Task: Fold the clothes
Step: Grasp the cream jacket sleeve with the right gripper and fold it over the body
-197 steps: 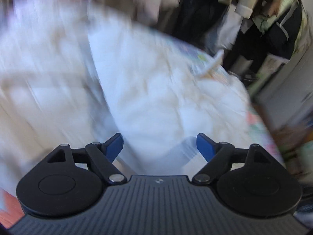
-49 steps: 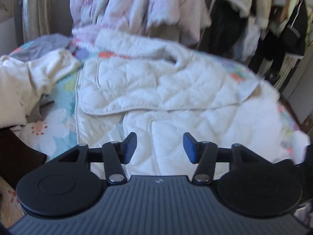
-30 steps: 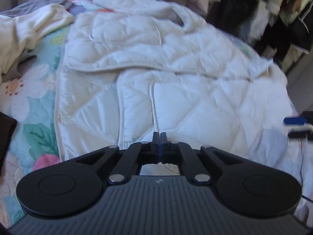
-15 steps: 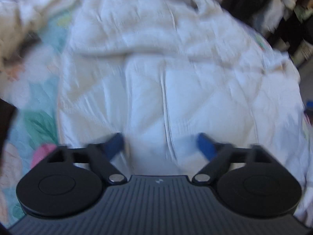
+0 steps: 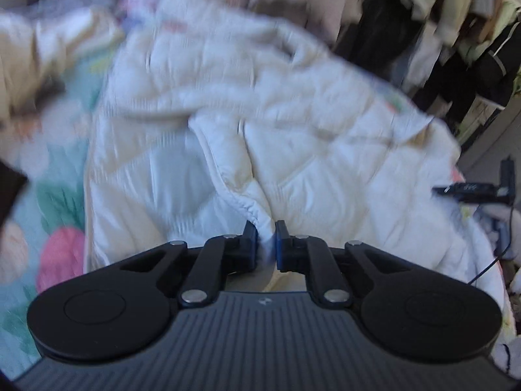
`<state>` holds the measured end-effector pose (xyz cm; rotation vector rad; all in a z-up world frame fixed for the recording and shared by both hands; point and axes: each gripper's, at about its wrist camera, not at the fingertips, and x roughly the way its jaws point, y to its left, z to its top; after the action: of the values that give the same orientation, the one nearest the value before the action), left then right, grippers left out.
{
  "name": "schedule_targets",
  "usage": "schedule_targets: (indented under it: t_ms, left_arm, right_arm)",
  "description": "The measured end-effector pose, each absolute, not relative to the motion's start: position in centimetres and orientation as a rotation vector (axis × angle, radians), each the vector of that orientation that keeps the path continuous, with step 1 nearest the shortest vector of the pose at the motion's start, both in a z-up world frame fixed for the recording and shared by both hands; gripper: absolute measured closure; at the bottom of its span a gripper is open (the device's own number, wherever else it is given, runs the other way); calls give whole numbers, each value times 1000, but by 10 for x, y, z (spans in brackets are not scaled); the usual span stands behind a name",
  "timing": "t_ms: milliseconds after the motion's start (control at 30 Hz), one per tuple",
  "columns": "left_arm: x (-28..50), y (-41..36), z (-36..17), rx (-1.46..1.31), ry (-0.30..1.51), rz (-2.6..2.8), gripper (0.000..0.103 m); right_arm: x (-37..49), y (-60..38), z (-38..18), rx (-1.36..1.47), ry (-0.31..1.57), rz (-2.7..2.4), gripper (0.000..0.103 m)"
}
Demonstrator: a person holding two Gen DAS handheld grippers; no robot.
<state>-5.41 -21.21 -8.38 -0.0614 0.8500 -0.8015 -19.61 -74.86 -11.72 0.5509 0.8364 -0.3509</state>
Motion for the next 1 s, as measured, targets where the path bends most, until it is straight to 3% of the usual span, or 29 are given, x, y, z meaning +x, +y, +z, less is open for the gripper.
schedule_targets:
  t_ms: [33, 100, 233, 333, 400, 500, 633, 867, 1000]
  left_arm:
    - [-59, -210, -78, -60, 815, -794, 96]
    - [-67, -201, -69, -81, 780, -750, 96]
    - [-85, -184, -72, -127, 767, -657, 96]
    - [-101, -182, -91, -69, 785, -574, 96]
    - [-112, -187, -105, 2, 795, -542, 96]
    - [-125, -197, -121, 91, 798, -520, 96]
    - [-133, -207, -110, 190, 763, -509, 95]
    - [-133, -199, -43, 217, 646, -606, 91]
    - [-122, -207, -10, 303, 575, -645, 75]
  right_arm:
    - [-198, -749, -118, 575, 800, -340, 61]
    - [-205, -733, -102, 482, 704, -322, 73]
    - [-219, -704, -58, 378, 499, -118, 77]
    - [-220, -712, -53, 414, 467, -8, 77]
    - [-210, -722, -72, 401, 590, -107, 73]
    - [-197, -731, -104, 364, 782, -248, 49]
    - [-190, -710, -106, 192, 863, -299, 38]
    - [-202, -676, -38, -56, 833, -319, 38]
    - [-211, -666, 11, 4, 834, -254, 38]
